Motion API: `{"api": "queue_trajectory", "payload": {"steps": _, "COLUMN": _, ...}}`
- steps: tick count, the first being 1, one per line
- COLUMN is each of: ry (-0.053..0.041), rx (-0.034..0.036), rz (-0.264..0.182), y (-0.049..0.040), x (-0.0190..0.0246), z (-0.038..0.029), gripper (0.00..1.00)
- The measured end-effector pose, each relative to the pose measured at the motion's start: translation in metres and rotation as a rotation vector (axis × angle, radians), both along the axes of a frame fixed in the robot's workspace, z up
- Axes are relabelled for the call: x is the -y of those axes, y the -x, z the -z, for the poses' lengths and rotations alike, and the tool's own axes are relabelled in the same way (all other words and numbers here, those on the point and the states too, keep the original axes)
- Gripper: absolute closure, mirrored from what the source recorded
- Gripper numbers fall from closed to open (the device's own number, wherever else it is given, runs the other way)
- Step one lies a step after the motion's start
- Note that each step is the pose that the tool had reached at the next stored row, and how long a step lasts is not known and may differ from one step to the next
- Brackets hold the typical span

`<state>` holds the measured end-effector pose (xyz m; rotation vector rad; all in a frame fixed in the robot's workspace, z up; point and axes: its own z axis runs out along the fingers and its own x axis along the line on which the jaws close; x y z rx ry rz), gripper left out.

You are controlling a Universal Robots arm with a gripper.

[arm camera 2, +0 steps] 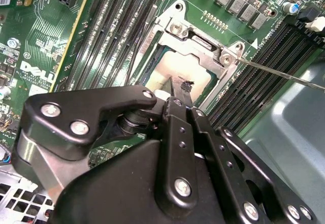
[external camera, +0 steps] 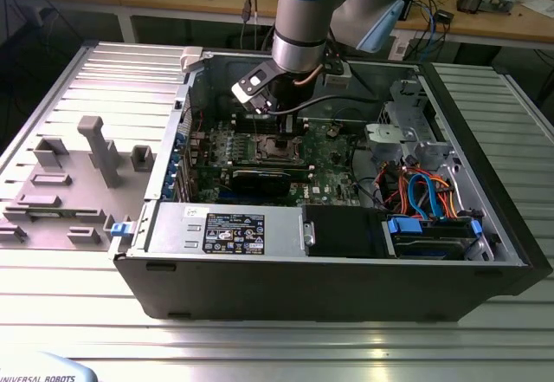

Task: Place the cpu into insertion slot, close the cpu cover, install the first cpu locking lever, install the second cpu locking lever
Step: 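Install the first cpu locking lever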

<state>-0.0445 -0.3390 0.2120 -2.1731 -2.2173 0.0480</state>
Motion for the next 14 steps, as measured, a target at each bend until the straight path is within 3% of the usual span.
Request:
{"api": "queue_trajectory", "payload": {"steps": 8, "ry": 0.0001, "rx": 0.0001, "rz": 0.000, "y": 0.0000, "x": 0.0000, "z": -0.0008, "gripper": 0.89}}
{"api": "queue_trajectory", "payload": {"steps": 14, "ry": 0.0002, "rx": 0.0000, "rz": 0.000, "y": 0.0000, "x": 0.0000, "z": -0.0082, "gripper": 0.89}}
